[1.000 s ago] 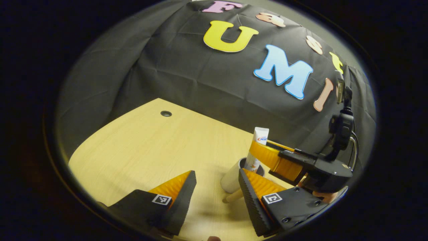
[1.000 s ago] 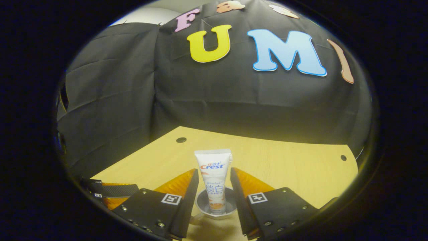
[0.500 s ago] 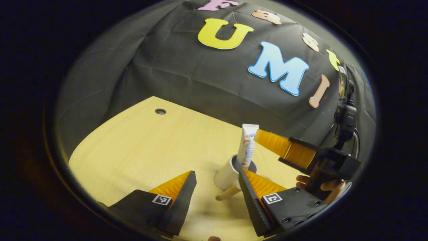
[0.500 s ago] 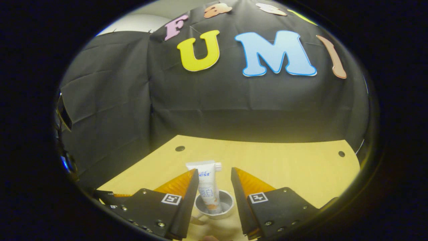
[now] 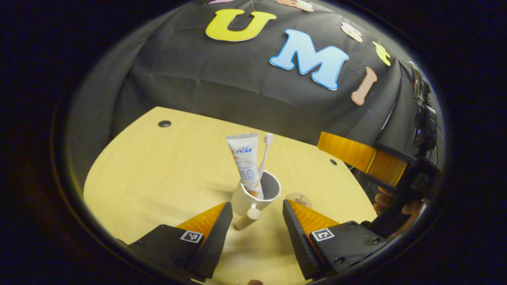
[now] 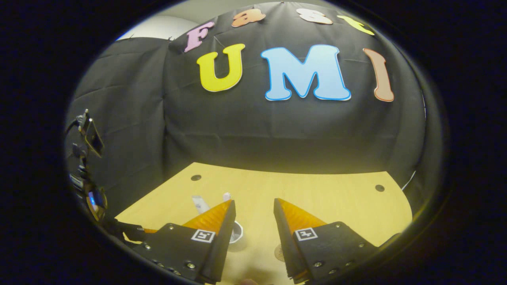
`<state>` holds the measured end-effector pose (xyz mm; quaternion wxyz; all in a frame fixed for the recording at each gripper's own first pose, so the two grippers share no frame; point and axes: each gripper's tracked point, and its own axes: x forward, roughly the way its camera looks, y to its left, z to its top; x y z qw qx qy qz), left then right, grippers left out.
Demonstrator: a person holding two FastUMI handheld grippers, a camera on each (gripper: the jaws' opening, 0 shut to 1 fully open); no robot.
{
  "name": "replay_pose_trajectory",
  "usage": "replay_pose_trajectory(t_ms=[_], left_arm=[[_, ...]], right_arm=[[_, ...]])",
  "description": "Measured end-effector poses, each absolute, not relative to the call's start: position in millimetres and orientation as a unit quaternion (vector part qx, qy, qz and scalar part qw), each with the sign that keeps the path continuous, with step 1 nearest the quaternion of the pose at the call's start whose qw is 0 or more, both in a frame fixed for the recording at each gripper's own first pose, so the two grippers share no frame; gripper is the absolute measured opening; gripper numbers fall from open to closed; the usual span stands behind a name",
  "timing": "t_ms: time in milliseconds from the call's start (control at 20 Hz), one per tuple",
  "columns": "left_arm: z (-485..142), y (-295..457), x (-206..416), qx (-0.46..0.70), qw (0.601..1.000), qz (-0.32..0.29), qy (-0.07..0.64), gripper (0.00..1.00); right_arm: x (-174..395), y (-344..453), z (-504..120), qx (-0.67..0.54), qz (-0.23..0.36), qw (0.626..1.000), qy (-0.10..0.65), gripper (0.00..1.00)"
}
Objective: Put the toothbrush and toothpaste on the desktop into the cup, then pick up the cup and place it on the coaster on the desktop.
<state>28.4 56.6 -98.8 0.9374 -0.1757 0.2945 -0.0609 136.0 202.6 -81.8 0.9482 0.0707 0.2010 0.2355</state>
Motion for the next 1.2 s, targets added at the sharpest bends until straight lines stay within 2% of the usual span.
replay_pose_trajectory(t_ms=[300, 600, 650, 700, 900, 950, 1100, 1200], left_arm=[[-137.4, 49.7, 38.8, -0.138, 0.913, -0.079, 0.377, 0.84], [-169.9, 51.2, 56.3, -0.101, 0.894, -0.083, 0.429, 0.84], [-175.1, 51.5, 58.3, -0.095, 0.891, -0.083, 0.437, 0.89], [-180.0, 51.4, 61.2, -0.090, 0.888, -0.082, 0.442, 0.89], [-200.1, 49.1, 66.9, -0.072, 0.874, -0.087, 0.473, 0.84], [-202.9, 47.5, 67.6, -0.068, 0.870, -0.088, 0.480, 0.77], [-211.9, 47.4, 65.2, -0.050, 0.859, -0.085, 0.503, 0.65], [-216.0, 46.0, 62.1, -0.046, 0.852, -0.084, 0.514, 0.62]], right_arm=[[127.7, 181.4, -93.2, 0.054, 0.223, 0.949, 0.216, 0.60], [125.6, 161.0, -109.5, 0.038, 0.205, 0.949, 0.236, 0.58], [127.1, 158.0, -111.0, 0.039, 0.201, 0.949, 0.239, 0.58], [127.4, 155.6, -113.7, 0.040, 0.198, 0.949, 0.243, 0.59], [131.1, 143.7, -121.2, 0.045, 0.183, 0.949, 0.254, 0.58], [131.9, 141.1, -122.8, 0.046, 0.180, 0.948, 0.257, 0.58], [129.6, 130.9, -129.8, 0.047, 0.171, 0.948, 0.265, 0.59], [128.8, 125.2, -135.3, 0.049, 0.165, 0.947, 0.272, 0.59]])
